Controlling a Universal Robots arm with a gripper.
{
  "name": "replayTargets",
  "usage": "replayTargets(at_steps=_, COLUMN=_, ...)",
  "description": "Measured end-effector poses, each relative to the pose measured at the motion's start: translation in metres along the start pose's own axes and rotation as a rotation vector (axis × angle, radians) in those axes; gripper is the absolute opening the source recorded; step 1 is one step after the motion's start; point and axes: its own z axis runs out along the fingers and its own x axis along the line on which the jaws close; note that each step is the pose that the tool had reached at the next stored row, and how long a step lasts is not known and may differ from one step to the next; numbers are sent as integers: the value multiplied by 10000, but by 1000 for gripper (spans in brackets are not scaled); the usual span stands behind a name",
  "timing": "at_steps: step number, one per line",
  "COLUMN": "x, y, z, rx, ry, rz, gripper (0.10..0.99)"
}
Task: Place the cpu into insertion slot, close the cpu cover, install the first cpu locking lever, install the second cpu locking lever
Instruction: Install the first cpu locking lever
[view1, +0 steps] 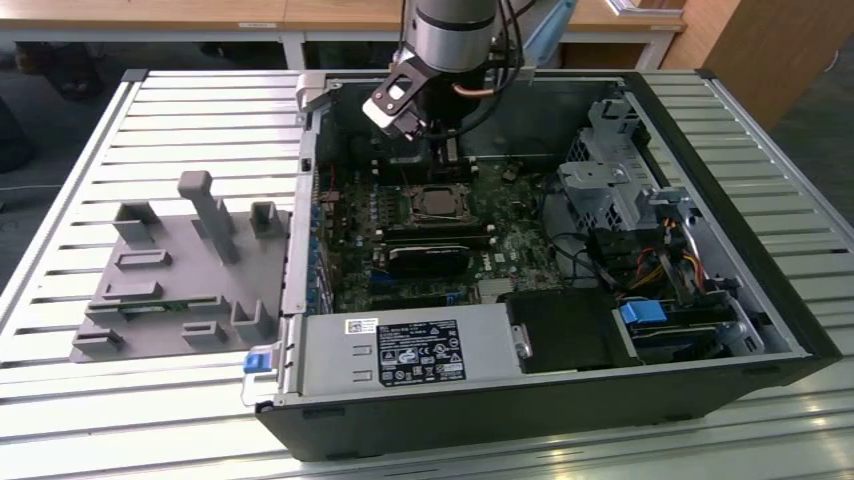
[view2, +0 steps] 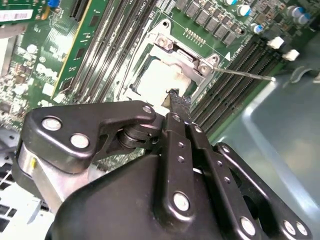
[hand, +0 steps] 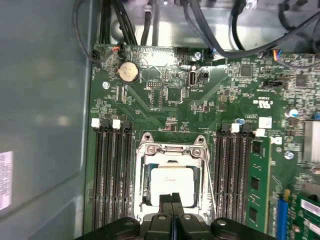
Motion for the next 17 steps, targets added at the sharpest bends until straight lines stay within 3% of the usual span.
replayTargets(at_steps=6, x=5, y=2, z=-215, rx=-46, ry=-2, rz=-1, gripper=106)
replayTargets(at_steps=9, x=6, y=2, z=-224, rx=-50, ry=1, rz=-114, gripper=106)
replayTargets(at_steps=17, x=6, y=2, z=-224, rx=-12, ry=18, rz=-1530, gripper=106)
